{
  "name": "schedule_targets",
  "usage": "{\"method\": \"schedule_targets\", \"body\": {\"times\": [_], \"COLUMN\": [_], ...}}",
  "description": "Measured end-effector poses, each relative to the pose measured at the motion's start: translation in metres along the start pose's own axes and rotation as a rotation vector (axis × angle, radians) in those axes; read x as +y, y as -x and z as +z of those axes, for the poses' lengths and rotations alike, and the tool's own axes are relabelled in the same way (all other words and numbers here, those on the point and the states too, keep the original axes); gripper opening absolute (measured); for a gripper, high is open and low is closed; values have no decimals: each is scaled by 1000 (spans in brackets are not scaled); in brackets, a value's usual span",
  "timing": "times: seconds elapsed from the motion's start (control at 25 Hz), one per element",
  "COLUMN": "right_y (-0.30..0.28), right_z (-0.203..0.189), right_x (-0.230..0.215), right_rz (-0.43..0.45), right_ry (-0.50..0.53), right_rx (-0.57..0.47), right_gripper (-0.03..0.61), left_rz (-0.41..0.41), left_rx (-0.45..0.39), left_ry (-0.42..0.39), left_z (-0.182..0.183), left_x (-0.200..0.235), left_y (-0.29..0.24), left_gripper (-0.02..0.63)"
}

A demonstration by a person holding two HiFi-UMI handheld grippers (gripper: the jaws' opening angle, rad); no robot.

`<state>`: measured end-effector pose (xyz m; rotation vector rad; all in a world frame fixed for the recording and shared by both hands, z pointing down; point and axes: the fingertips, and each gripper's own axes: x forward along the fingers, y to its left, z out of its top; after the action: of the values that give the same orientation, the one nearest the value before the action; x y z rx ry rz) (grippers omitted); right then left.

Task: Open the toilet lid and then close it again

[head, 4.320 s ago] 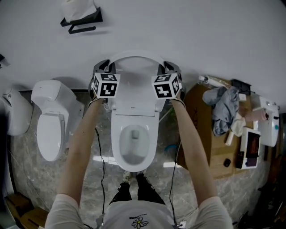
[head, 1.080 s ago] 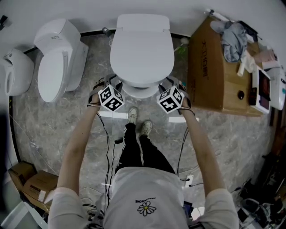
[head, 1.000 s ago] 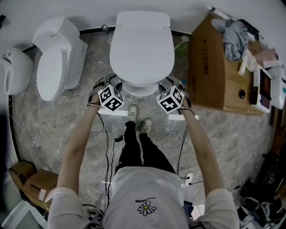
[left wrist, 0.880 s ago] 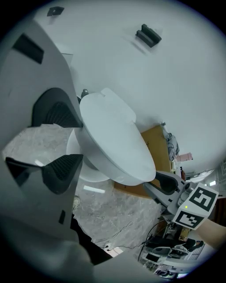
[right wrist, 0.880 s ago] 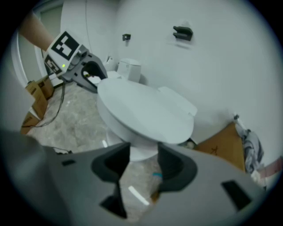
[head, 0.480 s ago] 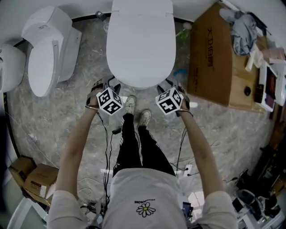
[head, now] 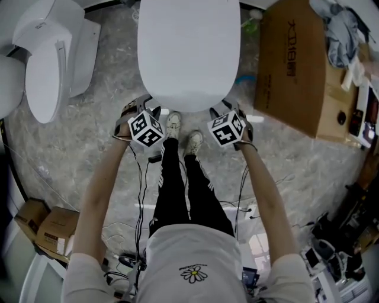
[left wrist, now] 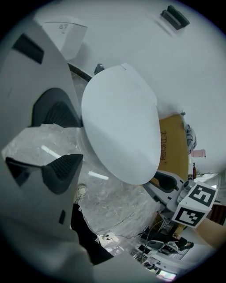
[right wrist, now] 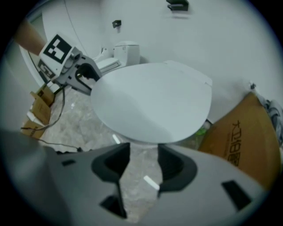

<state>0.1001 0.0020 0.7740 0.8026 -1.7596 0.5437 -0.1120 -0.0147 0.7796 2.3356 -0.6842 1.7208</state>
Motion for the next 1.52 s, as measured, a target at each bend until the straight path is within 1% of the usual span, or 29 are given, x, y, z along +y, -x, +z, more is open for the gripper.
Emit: {"method": "schedule_targets", "body": {"times": [0.16,0.36,0.52,0.84,0.96,1.12,1.28,1.4,1.52], "right_y": [-20,-40,-52,-71,-72,-73,-72,-70,-64], "right_z": [-8,-16,-23,-27,-27,-25,-26,-29,-27], "right_x": [2,6,9,11,8,9,11,9,1], "right_rz": [8,21,32,43,30,28,31,26,11], "right_ry": [-5,-8,-15,-30,-29,-44,-53,-36,-64], "right_rx": [30,77,101,116,107,92,95,95,98], "right_gripper": [215,215,215,215,215,215,215,215,215], "left_rz": [-33,-66,-93,-105,-94,-73,-67,-31,-5], "left_rx": [31,52,75,89,80,65,83,86,83], "left_ry": [41,46,33,60,54,32,39,36,58], "left_z": [-7,-17,-22,-30,-30,-30,-30,-29,-29], "left_x": [-6,-11,-17,-20,-17,-15,-16,-10,0], "left_y": [-20,-39,-52,-71,-74,-74,-72,-68,-59], "left_gripper": [210,210,210,207,190,190,190,186,178]}}
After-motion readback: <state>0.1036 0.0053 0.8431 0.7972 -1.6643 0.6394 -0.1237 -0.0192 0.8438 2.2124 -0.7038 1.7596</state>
